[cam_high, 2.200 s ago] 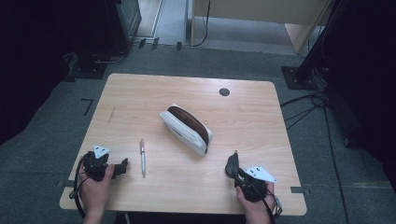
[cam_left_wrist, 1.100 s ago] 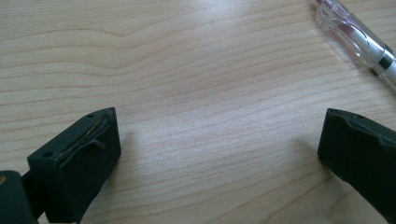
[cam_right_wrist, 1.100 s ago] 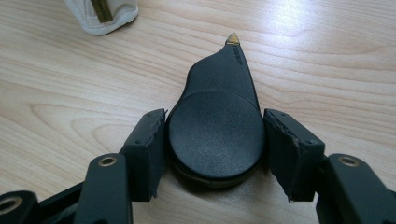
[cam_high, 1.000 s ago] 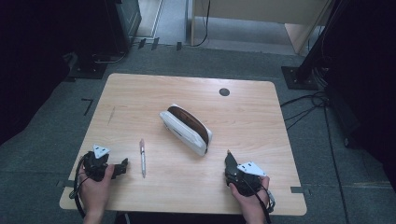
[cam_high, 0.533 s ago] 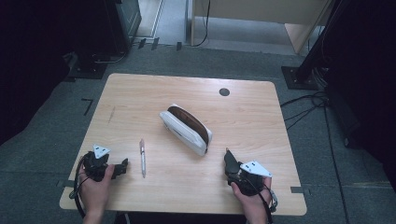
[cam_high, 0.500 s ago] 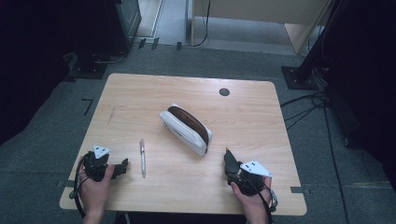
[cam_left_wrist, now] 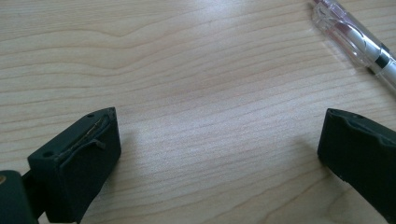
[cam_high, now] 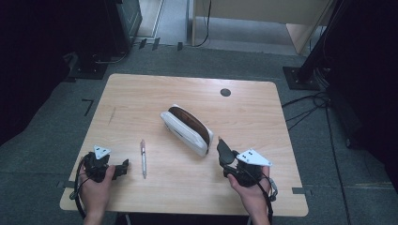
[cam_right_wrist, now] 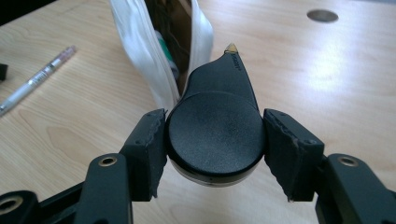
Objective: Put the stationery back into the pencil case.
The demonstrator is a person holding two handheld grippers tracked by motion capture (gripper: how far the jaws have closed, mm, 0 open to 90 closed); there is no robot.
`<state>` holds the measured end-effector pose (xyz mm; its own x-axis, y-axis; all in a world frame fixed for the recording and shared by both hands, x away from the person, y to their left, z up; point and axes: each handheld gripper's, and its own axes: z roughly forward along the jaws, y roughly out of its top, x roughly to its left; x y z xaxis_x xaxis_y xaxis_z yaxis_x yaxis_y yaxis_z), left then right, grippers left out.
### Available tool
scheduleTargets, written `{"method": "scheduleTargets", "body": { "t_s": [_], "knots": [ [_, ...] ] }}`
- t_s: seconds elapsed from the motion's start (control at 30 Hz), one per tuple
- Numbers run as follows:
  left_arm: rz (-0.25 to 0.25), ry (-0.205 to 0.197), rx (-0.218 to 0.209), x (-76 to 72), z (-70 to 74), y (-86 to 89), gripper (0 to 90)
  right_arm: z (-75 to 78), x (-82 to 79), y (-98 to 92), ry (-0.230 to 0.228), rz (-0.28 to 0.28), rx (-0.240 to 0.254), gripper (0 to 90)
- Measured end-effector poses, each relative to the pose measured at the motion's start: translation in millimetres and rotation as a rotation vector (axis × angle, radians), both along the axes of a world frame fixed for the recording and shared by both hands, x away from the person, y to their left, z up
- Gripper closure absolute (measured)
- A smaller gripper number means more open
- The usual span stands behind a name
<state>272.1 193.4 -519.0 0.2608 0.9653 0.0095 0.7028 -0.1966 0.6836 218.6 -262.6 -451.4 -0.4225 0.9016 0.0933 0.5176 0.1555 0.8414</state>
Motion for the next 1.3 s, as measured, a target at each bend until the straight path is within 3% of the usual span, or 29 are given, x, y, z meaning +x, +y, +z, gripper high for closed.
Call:
{"method": "scheduleTargets", "body": {
  "t_s": [0.33, 0.53, 1.3],
  "knots": [
    [0.000, 0.000, -0.001, 0.0, 0.0, 0.0, 0.0, 26.9, 22.1, 14.5, -0.016, 0.100, -0.016, 41.7],
    [0.000, 0.000, 0.000, 0.0, 0.0, 0.0, 0.0, 31.1, 34.4, 22.5, 0.006, 0.158, -0.024, 41.8],
    [0.000, 0.000, 0.000, 0.0, 0.0, 0.0, 0.0, 35.5, 73.3, 32.5, 0.074, 0.217, -0.008, 41.7]
  ]
}}
